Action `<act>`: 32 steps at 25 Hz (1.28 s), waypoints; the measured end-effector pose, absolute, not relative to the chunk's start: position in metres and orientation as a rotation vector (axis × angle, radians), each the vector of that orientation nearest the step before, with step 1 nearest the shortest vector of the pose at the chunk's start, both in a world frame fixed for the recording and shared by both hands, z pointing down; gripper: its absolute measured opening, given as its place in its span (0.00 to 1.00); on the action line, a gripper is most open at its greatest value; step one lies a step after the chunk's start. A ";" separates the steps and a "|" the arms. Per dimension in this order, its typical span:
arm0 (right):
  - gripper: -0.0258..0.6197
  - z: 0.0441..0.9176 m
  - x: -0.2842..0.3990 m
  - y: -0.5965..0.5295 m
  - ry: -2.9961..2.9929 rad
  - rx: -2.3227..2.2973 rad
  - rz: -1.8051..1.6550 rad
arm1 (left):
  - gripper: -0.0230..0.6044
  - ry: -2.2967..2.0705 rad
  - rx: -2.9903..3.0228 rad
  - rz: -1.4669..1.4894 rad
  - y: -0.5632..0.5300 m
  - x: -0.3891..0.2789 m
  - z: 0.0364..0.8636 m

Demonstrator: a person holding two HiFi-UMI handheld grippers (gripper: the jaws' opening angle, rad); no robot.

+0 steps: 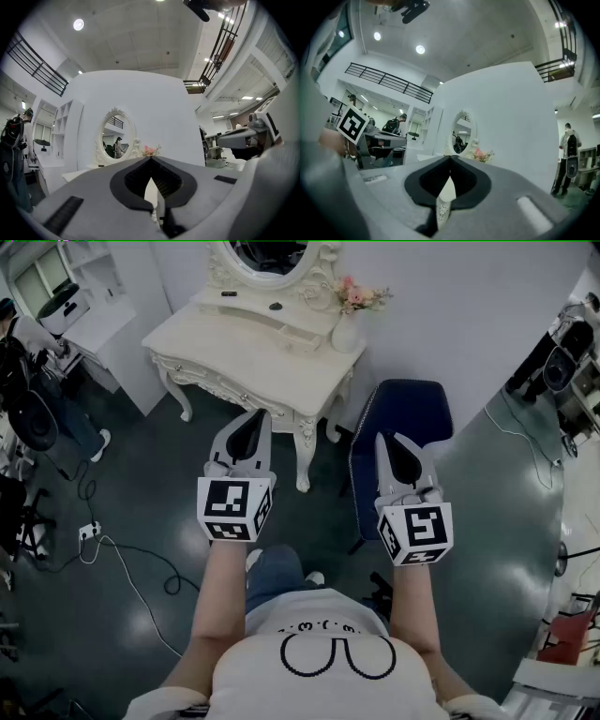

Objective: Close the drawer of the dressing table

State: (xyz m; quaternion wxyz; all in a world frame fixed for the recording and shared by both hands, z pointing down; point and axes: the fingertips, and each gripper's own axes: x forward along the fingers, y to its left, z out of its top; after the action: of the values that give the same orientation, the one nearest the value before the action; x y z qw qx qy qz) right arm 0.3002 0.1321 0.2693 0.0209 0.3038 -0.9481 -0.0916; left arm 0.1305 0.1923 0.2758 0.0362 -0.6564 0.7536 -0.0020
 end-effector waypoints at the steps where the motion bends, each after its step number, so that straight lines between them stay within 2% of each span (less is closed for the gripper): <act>1: 0.04 0.269 0.301 0.132 -2.939 0.938 -0.287 | 0.03 2.316 -2.010 -0.005 0.192 0.131 0.275; 8: 0.04 0.271 0.299 0.119 -2.969 0.928 -0.257 | 0.03 2.312 -1.994 0.013 0.176 0.123 0.271; 13: 0.04 0.275 0.274 0.099 -2.957 0.938 -0.255 | 0.03 2.294 -2.026 0.013 0.152 0.100 0.276; 32: 0.04 0.313 0.075 -0.035 -2.783 1.105 -0.158 | 0.03 2.196 -2.271 0.001 -0.009 -0.110 0.313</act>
State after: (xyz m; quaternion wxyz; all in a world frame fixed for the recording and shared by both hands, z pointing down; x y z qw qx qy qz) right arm 0.0753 -0.0352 0.3132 0.0717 0.3676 -0.9257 -0.0527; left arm -0.1100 -0.0090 0.3131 -0.0089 -0.7188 0.6951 0.0005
